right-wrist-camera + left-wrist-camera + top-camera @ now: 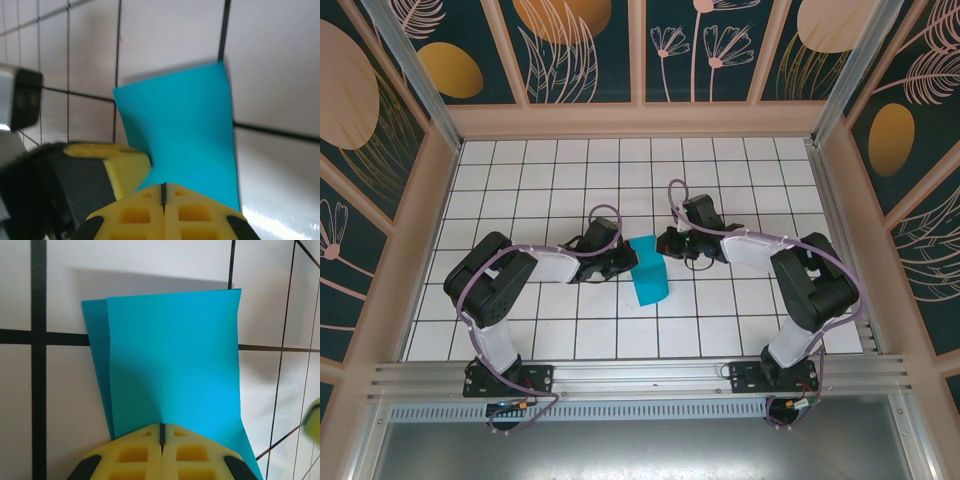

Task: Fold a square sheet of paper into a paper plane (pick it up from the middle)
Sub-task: First fold in half a square sheet of paper at the center of the table.

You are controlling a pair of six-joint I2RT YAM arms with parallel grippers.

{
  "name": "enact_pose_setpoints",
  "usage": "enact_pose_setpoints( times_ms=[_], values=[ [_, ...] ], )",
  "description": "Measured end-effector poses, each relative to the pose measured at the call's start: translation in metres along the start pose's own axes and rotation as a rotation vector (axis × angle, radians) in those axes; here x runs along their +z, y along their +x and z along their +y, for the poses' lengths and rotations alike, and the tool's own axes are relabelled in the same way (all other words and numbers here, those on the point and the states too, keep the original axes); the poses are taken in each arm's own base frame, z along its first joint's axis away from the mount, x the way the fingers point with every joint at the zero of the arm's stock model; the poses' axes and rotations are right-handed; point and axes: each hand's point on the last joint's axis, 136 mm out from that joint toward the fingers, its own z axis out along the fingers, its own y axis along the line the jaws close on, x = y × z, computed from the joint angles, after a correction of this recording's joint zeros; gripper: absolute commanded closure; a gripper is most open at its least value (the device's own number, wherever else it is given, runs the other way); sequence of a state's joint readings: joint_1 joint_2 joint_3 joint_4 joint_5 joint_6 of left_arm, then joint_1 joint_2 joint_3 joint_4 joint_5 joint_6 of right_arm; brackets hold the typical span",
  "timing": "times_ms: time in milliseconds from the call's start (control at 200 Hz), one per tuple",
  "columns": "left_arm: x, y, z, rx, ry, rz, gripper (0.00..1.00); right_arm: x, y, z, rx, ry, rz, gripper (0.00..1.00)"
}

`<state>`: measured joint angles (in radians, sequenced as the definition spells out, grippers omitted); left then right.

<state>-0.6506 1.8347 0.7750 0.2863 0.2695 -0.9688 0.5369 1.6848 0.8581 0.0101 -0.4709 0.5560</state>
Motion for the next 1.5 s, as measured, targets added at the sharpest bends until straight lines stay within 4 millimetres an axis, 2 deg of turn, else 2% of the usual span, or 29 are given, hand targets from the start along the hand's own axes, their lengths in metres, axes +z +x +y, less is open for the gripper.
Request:
enact_pose_setpoints(
  times_ms=[340,615,786,1031,1126,1261,1396,1501],
  values=[
    [0.000,0.000,0.000,0.000,-0.001,0.000,1.00,0.027,0.035,-0.019,0.029,0.010,0.149,1.00],
    [0.000,0.000,0.000,0.001,-0.005,-0.004,1.00,0.027,0.035,-0.020,0.007,0.006,0.146,1.00],
    [0.000,-0.001,0.000,0.002,-0.006,-0.005,1.00,0.016,0.049,-0.027,-0.010,0.014,0.130,1.00],
    [0.001,-0.001,0.000,0.006,-0.009,-0.010,1.00,-0.020,0.078,-0.050,0.028,0.071,0.117,1.00],
    [0.001,-0.002,-0.001,0.023,-0.012,-0.012,1.00,-0.029,0.073,-0.047,0.026,0.073,0.092,1.00],
    [0.003,-0.004,-0.002,0.046,-0.015,-0.012,1.00,-0.030,0.052,-0.026,-0.012,0.034,0.046,1.00],
    [0.005,-0.006,-0.003,0.072,-0.024,-0.023,1.00,-0.015,0.027,0.001,-0.067,-0.015,0.017,1.00],
    [0.005,-0.006,-0.003,0.091,-0.028,-0.025,1.00,0.003,0.027,0.005,-0.081,-0.022,0.038,1.00]
  ],
)
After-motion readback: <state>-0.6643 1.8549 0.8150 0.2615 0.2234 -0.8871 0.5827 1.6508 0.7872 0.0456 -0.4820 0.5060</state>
